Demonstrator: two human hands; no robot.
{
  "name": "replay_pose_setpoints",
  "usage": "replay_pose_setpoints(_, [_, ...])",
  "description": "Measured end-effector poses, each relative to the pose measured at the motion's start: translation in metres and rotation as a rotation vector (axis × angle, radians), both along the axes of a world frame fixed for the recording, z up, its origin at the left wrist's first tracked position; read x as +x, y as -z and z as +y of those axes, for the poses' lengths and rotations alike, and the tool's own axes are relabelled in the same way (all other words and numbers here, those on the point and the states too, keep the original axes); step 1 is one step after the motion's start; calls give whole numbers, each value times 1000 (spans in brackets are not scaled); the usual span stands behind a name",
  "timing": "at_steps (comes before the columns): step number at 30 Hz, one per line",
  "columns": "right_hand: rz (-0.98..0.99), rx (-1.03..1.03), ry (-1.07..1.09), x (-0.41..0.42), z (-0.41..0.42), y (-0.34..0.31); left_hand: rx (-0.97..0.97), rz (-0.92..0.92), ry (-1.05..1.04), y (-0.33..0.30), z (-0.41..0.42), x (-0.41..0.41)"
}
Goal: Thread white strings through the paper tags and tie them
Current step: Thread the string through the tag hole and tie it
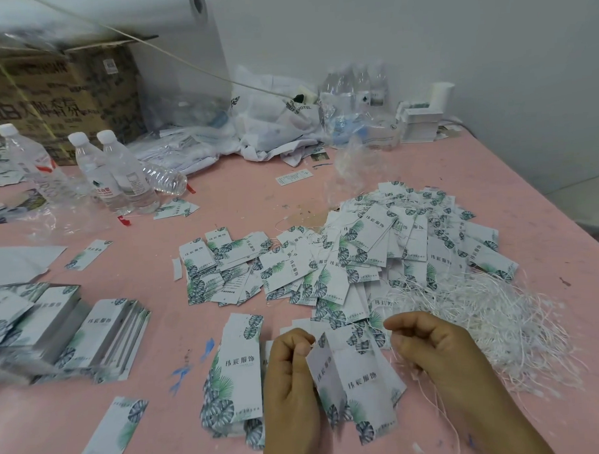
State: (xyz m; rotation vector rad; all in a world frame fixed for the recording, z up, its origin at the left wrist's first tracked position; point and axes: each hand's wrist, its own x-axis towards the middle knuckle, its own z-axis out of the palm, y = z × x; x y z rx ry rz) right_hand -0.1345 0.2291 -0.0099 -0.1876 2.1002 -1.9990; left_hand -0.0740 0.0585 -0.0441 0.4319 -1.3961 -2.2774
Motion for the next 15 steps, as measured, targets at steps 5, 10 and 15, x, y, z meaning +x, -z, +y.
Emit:
replay_pose_setpoints(5, [-49,106,-68,-5,7,4,153,-16,8,3,-4,-3])
replay_pose_setpoints(10, [-120,209,-190,-8,15,3,392,-10,27,-4,-7,-4])
replay_pose_setpoints(15, [-345,-263,-188,-11,22,-5,623,-82,89,-14,-11,-5])
